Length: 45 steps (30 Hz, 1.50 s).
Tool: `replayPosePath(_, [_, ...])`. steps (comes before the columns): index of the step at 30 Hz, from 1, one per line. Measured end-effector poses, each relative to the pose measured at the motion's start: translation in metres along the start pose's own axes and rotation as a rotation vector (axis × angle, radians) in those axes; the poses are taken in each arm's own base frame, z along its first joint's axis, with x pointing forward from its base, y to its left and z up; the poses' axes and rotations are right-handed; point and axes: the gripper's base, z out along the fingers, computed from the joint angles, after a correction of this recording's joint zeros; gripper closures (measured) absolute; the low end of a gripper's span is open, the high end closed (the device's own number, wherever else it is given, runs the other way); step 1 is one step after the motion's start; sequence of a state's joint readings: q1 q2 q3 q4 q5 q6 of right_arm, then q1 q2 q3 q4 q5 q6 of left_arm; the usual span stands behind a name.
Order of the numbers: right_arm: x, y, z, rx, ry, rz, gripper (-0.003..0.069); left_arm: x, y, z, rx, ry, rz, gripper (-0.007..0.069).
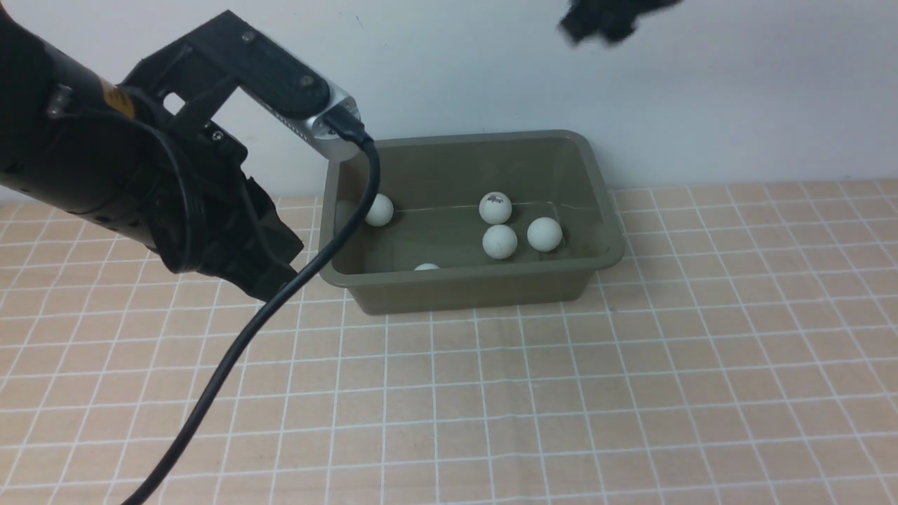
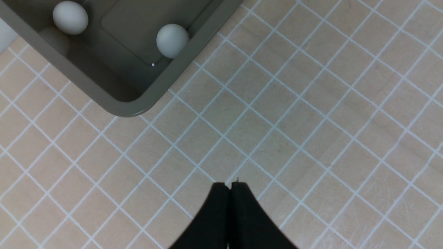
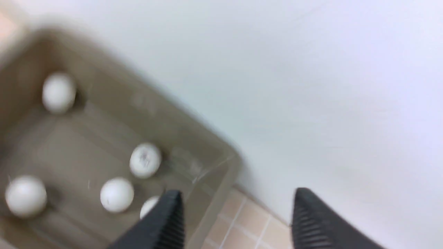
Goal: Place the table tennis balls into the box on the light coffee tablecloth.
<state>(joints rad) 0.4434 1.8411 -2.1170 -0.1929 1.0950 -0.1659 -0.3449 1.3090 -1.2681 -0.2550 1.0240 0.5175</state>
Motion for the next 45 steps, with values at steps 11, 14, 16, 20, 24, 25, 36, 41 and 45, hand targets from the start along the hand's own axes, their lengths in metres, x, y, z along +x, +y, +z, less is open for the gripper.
replayPosePath(11, [0.001,-0.032,-0.13,0.105,-0.075,0.09,0.0662,-0.004,-0.004,0.0,0.045,-0.048,-0.039,0.069])
replayPosePath(14, [0.006,-0.039,-0.166,0.133,-0.127,0.115,0.0675,-0.007,-0.004,0.0,0.043,-0.072,-0.045,0.069])
replayPosePath(16, [0.011,-0.04,-0.184,0.122,-0.153,0.134,0.0676,-0.007,-0.003,0.0,0.039,-0.079,-0.046,0.069])
replayPosePath(20, [0.025,-0.038,-0.218,0.093,-0.196,0.155,0.0676,-0.008,-0.003,0.0,0.034,-0.09,-0.047,0.069])
replayPosePath(24, [0.054,-0.034,-0.247,0.078,-0.202,0.17,0.0675,-0.009,-0.003,0.0,0.041,-0.094,-0.052,0.069])
replayPosePath(25, [0.071,-0.03,-0.249,0.07,-0.169,0.186,0.0675,-0.009,-0.004,-0.001,0.048,-0.099,-0.058,0.069])
replayPosePath(36, [0.222,0.029,-0.206,0.022,-0.308,0.224,0.0675,-0.012,-0.008,-0.001,0.096,-0.132,-0.039,0.069])
replayPosePath(41, [0.287,0.056,-0.18,-0.007,-0.349,0.213,0.0675,-0.012,-0.009,-0.001,0.101,-0.137,-0.023,0.069])
replayPosePath(45, [0.312,0.066,-0.176,-0.014,-0.428,0.232,0.0675,-0.013,-0.009,-0.001,0.099,-0.138,-0.001,0.069])
